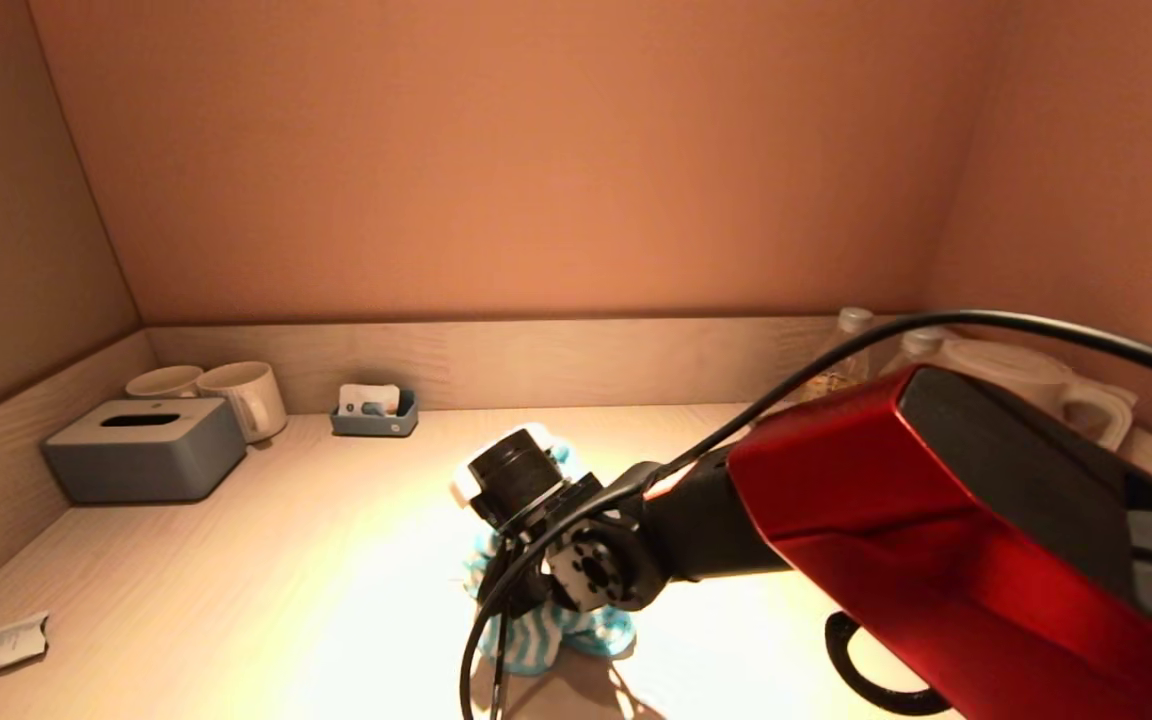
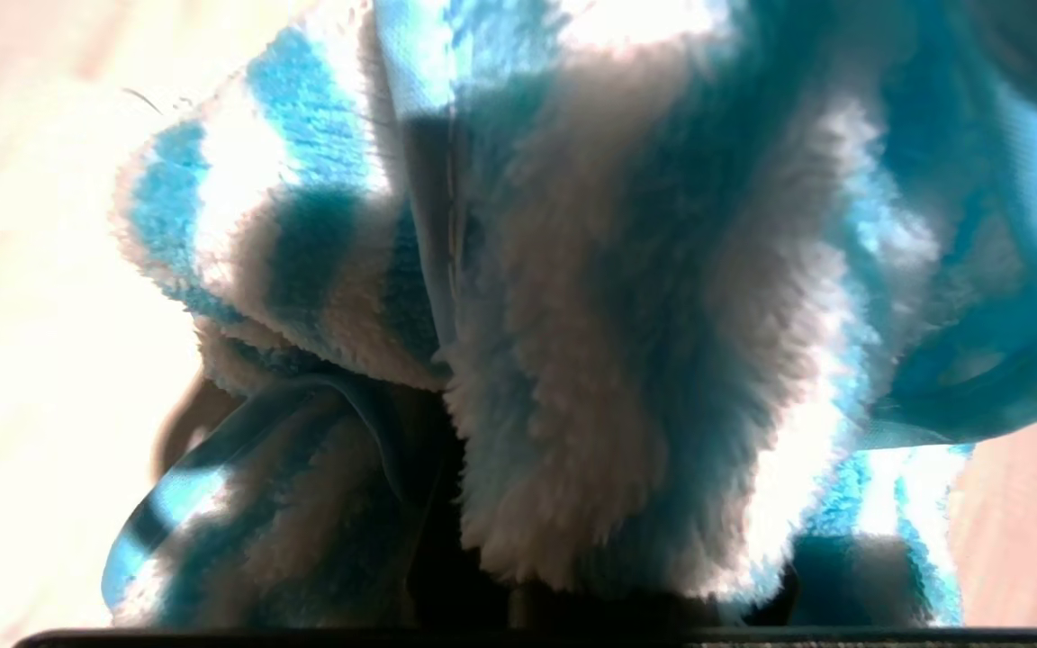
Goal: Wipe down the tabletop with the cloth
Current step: Sweep the stains on the table
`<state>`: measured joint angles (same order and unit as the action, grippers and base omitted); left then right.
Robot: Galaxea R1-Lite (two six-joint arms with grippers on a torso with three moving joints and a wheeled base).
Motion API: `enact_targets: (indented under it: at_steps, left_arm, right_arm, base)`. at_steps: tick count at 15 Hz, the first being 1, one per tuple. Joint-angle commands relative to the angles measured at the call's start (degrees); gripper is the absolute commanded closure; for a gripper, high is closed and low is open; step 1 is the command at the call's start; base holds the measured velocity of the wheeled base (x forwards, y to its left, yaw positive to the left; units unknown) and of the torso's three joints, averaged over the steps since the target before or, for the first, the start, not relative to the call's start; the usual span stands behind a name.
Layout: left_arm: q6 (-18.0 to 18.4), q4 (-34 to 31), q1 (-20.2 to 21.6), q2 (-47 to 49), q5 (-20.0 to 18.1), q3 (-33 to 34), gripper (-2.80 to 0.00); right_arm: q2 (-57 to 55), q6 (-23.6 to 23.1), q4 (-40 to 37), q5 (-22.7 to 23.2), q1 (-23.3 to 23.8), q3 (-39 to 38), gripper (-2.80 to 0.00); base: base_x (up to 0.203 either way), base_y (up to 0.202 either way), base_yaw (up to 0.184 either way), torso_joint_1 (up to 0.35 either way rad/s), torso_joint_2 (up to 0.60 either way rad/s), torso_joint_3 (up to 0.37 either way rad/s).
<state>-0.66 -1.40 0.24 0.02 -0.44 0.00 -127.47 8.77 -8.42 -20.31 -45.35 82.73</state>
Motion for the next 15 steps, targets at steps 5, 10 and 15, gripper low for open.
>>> enact_targets:
  at_steps: [5, 10, 15]
  left_arm:
    - [0.0, 0.0, 0.0, 0.0, 0.0, 0.0, 0.0]
    - [0.0, 0.0, 0.0, 0.0, 0.0, 0.0, 0.0]
    - [0.0, 0.0, 0.0, 0.0, 0.0, 0.0, 0.0]
  right_arm:
    - [11.6, 0.0, 0.3, -0.9, 9.4, -14.9, 0.0]
    - [24.2, -0.4, 2.8, -0.8, 15.2, -25.6, 0.0]
    - [40.3, -2.8, 2.5, -1.5, 19.6, -29.2, 0.0]
  base:
    - [0.0, 0.0, 0.0, 0.0, 0.0, 0.0]
    - [0.0, 0.0, 0.0, 0.0, 0.0, 0.0]
    - [0.0, 0.0, 0.0, 0.0, 0.0, 0.0]
